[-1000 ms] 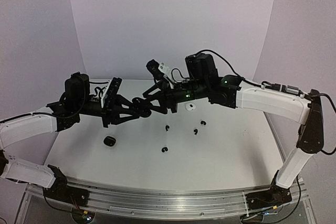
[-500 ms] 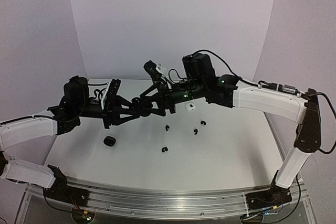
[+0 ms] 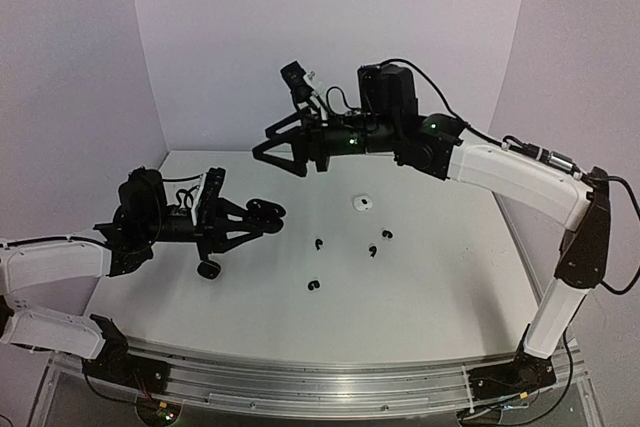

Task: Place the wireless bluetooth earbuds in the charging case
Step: Pick up the right earbud from the center of the board.

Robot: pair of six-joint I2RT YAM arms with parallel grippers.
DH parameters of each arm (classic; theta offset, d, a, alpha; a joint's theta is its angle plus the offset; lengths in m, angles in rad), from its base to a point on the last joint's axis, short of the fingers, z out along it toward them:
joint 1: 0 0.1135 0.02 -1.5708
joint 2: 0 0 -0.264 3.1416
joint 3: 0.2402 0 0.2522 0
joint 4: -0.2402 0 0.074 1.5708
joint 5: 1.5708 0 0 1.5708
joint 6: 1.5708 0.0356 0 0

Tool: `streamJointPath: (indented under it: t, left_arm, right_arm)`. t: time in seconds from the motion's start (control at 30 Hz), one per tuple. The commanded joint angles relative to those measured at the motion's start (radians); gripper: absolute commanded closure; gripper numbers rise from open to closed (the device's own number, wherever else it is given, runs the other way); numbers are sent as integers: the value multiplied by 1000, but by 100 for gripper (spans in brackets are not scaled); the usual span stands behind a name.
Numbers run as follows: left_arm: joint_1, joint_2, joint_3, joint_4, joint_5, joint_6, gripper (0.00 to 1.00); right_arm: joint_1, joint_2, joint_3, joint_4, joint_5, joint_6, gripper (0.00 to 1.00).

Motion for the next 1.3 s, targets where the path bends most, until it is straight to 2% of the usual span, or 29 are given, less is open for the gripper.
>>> streamJointPath:
  t: [0.0, 0.1, 0.23, 0.33, 0.47, 0.67, 0.83, 1.1, 1.27]
  left_arm:
    - [-5, -35, -79, 267, -91, -66, 100]
    - [-7, -17, -110, 355, -110, -137, 100]
    - [-16, -8, -144, 442, -121, -183, 100]
    - [-21, -10, -153, 454, -122, -203, 100]
    - [-21, -19, -154, 441, -123, -212, 100]
    - [-21, -27, -147, 419, -125, -210, 100]
    - [-21, -31, -142, 402, -122, -207, 100]
    - [-21, -28, -120, 354, -120, -193, 100]
    - [-21, -26, -107, 332, -122, -188, 100]
  right_arm:
    - [-82, -15, 35, 6, 203, 299, 27]
    - [-116, -57, -37, -69, 363, 432, 31]
    - [-129, -62, -58, -343, 593, 487, 35]
    - [-158, -42, -84, -486, 594, 496, 33]
    - [-217, -29, -146, -566, 593, 480, 33]
    - [-330, 67, -91, -690, 586, 292, 38]
    - [-433, 197, -26, -782, 537, 129, 54]
    - [-456, 336, 2, -782, 566, -119, 55]
    - [-461, 398, 45, -780, 538, -184, 54]
